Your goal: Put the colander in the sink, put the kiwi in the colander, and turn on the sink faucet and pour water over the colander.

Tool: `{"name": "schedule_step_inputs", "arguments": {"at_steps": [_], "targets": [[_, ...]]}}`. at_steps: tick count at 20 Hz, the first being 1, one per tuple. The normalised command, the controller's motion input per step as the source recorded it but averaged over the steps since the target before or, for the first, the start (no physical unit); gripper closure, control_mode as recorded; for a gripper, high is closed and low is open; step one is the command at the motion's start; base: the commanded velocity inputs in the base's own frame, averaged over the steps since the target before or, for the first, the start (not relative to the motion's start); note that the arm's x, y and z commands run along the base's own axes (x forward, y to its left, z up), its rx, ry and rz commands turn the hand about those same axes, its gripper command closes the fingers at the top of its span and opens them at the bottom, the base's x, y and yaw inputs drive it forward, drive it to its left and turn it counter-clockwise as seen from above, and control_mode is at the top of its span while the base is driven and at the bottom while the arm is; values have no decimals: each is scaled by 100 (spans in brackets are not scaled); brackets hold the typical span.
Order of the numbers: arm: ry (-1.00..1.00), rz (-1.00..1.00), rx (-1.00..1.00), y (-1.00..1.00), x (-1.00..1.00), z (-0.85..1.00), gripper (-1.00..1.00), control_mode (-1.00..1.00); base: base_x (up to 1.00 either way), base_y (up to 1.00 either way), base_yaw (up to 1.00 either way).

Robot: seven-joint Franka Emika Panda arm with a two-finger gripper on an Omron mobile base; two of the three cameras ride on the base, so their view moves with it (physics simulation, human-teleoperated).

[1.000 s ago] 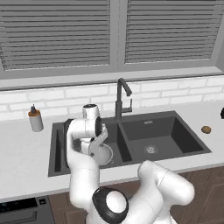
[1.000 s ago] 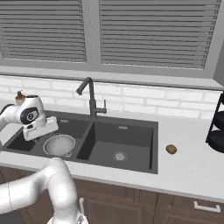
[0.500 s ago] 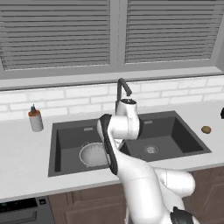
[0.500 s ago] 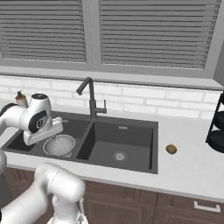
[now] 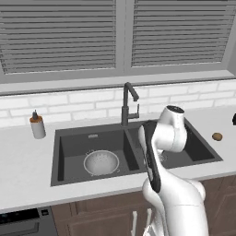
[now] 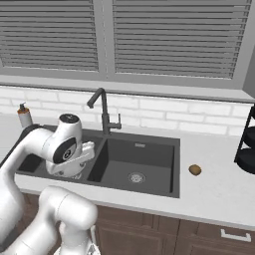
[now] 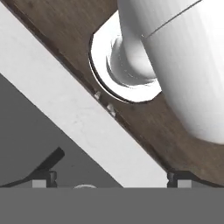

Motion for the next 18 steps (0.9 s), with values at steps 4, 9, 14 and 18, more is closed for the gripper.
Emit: {"name": "schedule_step_inputs", "arguments": {"at_steps": [4,9,14,18], "targets": [[2,-66,0,-74,-6,0,-100,-100,0,0,0],[11,-62,0,-99,0,10,-100,-100,0,0,0],[10,-46,0,-100,0,41,-100,-100,0,0,0],[6,-4,4,-100,0,60,-100,-100,0,0,0]]}}
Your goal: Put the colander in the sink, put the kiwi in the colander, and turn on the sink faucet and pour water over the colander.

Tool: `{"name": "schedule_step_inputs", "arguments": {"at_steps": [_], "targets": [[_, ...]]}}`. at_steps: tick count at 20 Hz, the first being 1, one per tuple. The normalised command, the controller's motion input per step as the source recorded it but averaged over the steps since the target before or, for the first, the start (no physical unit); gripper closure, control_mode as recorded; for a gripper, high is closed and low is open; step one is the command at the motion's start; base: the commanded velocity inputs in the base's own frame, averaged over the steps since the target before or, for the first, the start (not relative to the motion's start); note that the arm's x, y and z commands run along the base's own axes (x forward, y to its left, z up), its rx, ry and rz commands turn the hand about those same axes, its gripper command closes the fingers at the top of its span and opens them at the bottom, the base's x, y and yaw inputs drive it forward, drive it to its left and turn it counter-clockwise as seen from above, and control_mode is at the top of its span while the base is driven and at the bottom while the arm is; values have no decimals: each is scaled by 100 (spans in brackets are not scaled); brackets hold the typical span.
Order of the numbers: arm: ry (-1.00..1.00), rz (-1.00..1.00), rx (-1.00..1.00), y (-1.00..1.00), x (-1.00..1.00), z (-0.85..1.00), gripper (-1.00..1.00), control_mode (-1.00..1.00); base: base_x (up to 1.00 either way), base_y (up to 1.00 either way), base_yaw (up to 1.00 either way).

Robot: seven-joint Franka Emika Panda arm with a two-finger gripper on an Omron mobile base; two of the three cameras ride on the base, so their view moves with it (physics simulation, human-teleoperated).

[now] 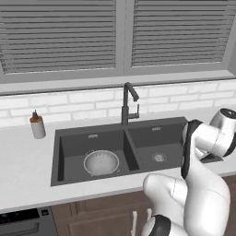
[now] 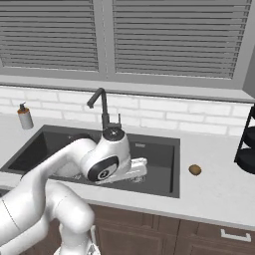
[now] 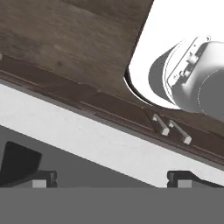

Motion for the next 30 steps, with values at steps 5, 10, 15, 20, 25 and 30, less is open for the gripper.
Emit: {"name": "schedule_step_inputs", "arguments": {"at_steps": [5,10,15,20,25,30], "targets": [[0,6,6,-100,0,32,-100,-100,0,0,0],[0,9,1,-100,20,10,-100,-100,0,0,0],[3,0,0,-74,57,1,-100,-100,0,0,0],[23,-5,0,-20,88,0,-100,-100,0,0,0],[11,-20,2,-28,68,-16,-100,-100,0,0,0],[0,-22,8,-64,23,-31,-100,-100,0,0,0]]}}
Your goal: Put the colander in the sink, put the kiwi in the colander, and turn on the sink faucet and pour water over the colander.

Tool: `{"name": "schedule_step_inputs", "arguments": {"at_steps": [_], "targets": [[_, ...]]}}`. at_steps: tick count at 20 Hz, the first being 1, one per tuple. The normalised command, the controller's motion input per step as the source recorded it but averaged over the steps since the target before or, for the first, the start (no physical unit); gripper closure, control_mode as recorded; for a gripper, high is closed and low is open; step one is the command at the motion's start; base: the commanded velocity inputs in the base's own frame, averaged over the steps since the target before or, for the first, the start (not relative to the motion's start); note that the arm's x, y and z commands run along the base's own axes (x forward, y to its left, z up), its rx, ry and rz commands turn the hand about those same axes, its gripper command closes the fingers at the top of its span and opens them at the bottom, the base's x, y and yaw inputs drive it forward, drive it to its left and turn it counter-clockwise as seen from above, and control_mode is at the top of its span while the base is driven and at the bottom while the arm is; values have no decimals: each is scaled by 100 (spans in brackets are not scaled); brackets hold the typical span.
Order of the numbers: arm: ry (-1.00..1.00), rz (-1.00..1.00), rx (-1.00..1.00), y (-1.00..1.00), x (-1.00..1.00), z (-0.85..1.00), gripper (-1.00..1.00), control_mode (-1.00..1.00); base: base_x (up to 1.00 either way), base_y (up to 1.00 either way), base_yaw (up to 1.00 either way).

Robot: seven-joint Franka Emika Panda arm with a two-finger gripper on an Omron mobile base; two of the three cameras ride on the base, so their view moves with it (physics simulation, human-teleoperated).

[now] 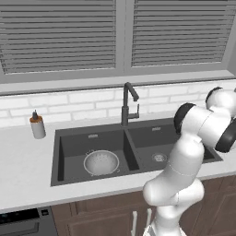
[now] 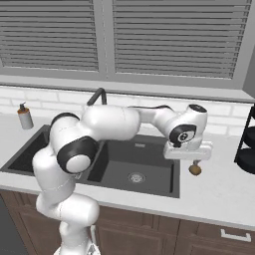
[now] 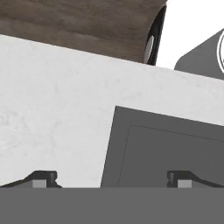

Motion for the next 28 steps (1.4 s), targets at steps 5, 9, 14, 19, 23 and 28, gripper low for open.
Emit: {"name": "schedule_step_inputs", "arguments": {"at_steps": [5,9,14,19,23,28], "targets": [[0,-3,2,-35,21,-34,-100,-100,0,0,0],[0,1,0,-12,41,-41,-100,-100,0,0,0],[0,0,-1,-8,43,-40,-100,-100,0,0,0],[0,0,-3,-3,37,-39,-100,-100,0,0,0],[0,0,-8,0,26,-41,-100,-100,0,0,0],[0,0,-7,-3,25,-49,-100,-100,0,0,0]]}}
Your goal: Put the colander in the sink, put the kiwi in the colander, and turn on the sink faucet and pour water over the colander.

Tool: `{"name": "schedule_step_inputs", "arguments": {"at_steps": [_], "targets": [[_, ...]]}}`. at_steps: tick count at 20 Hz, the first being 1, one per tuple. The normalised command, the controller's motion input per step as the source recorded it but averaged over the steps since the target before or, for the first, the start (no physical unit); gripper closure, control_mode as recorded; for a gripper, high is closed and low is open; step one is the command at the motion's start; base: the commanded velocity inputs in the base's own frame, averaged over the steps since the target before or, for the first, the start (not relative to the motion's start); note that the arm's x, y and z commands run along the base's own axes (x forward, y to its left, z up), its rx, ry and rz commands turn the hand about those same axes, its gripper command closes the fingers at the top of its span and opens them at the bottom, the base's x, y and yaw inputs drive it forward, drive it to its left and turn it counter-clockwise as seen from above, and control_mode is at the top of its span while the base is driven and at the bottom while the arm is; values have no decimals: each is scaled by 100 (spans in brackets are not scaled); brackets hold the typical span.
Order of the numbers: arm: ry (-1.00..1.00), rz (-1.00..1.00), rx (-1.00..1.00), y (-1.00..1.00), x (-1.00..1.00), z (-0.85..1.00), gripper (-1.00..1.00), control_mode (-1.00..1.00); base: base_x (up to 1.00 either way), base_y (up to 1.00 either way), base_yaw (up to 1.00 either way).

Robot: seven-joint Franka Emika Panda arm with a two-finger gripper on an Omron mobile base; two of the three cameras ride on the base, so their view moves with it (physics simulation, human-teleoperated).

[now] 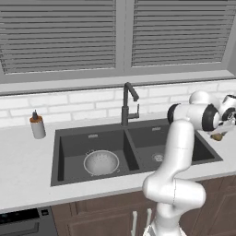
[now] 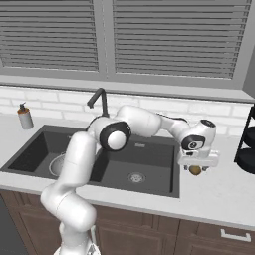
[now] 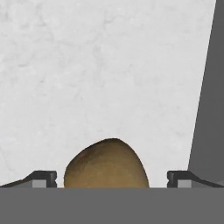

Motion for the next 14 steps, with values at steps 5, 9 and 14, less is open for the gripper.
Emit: {"name": "schedule_step_inputs", "arguments": {"at_steps": [5,9,14], "targets": [[0,0,-6,-2,11,-49,-100,-100,0,0,0],[2,0,-8,9,0,-56,-100,-100,0,0,0],[0,0,-6,15,-1,-51,100,-100,0,0,0]]}}
